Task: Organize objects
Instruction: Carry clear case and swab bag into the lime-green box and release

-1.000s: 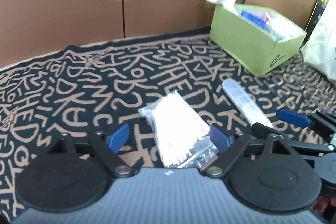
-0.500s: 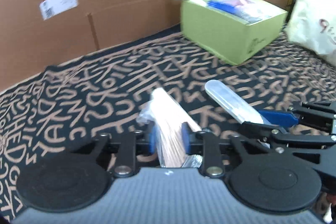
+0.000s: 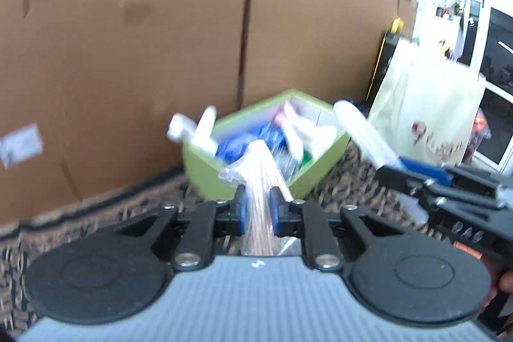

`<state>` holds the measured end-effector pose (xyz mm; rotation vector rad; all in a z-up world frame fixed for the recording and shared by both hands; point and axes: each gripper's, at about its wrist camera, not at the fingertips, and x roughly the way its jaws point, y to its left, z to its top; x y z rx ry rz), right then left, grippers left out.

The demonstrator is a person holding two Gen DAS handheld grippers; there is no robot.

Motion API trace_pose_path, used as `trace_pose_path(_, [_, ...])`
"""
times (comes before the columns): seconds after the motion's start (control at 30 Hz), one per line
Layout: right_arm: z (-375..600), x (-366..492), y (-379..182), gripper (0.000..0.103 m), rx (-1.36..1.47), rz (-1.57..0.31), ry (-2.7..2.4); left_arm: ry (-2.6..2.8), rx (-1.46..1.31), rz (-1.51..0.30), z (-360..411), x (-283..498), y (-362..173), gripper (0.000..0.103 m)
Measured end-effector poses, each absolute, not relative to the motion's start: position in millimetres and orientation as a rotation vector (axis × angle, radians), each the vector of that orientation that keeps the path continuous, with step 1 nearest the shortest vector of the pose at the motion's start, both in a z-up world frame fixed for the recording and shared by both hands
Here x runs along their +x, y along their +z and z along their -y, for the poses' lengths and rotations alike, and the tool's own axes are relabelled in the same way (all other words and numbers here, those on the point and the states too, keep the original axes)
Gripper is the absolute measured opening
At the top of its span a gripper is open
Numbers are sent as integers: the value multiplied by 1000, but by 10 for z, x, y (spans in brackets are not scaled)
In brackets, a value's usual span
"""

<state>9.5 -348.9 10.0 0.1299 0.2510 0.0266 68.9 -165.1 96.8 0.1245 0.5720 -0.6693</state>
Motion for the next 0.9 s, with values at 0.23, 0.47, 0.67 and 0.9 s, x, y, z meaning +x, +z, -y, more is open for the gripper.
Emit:
trace_pose_path(0.23, [3762,585,233,31,148,-196,-58,-679,185,-496,2343,1179,1306,14])
trace_pose_path(0.47, [3982,1084,123,31,181,-213,-107,-646,161,-524,2678,1724,1162,14])
trace_pose_path(0.67, [4027,1494,-130,31,213,-243,-99,-641,166,-538,2805,2030,856,22])
trace_pose_path(0.9, [4001,1470,-426,75,78,-287,-156,-614,124,-477,2560,1952,583,97])
